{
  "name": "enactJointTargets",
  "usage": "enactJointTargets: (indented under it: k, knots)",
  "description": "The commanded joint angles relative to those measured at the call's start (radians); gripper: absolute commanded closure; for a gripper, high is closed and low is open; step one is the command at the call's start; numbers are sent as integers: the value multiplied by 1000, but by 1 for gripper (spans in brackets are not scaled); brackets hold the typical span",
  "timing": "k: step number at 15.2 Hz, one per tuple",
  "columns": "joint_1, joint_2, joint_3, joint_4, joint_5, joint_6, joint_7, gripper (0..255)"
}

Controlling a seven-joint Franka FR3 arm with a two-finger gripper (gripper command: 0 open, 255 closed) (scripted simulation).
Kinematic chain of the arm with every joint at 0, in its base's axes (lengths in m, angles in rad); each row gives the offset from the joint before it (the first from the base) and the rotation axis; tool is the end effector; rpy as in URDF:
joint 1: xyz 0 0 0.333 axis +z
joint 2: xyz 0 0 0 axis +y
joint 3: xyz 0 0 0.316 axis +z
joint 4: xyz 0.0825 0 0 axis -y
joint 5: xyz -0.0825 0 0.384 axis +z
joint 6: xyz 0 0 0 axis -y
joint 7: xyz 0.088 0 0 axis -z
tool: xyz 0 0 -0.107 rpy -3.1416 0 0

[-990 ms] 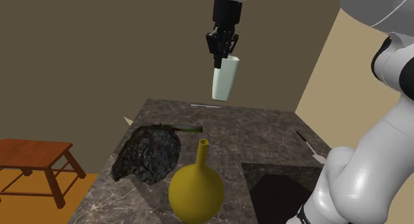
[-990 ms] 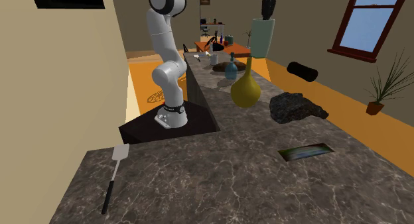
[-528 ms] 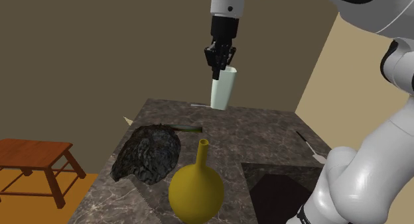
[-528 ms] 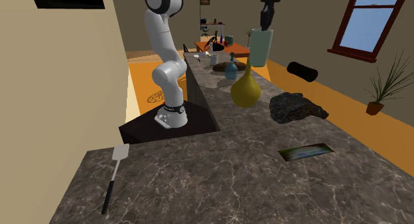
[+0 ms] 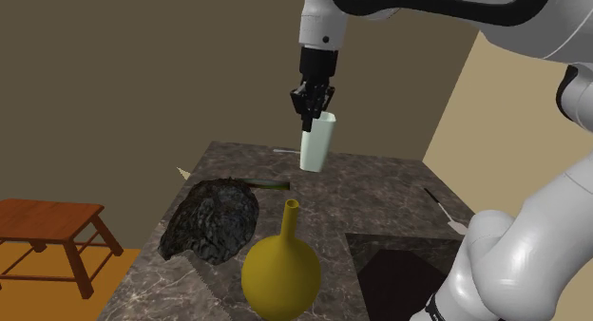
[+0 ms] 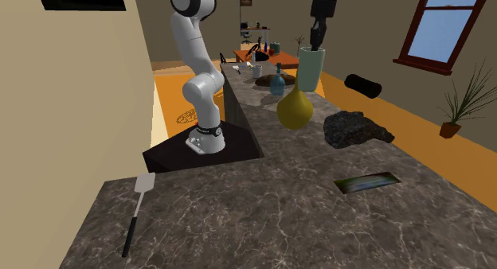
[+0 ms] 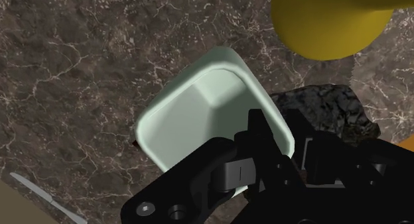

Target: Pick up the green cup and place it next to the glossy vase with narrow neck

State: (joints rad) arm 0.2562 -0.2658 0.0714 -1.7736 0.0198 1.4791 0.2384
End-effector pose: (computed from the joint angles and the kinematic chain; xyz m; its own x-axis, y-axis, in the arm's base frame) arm 0.4330 0.1547 0.6562 0.9957 0.0877 -0.0288 0.0879 -0.9961 0.0059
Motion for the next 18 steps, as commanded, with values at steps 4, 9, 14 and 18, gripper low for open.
enactJointTargets:
  k: [4, 9, 14, 18]
  knots:
    - [1, -17, 1, -86, 1, 69, 1, 255]
    - [2, -31, 2, -168, 3, 137, 0, 255]
    - [2, -40, 2, -243, 4, 204, -1, 255]
    - [3, -42, 3, -300, 4, 258, -1, 255]
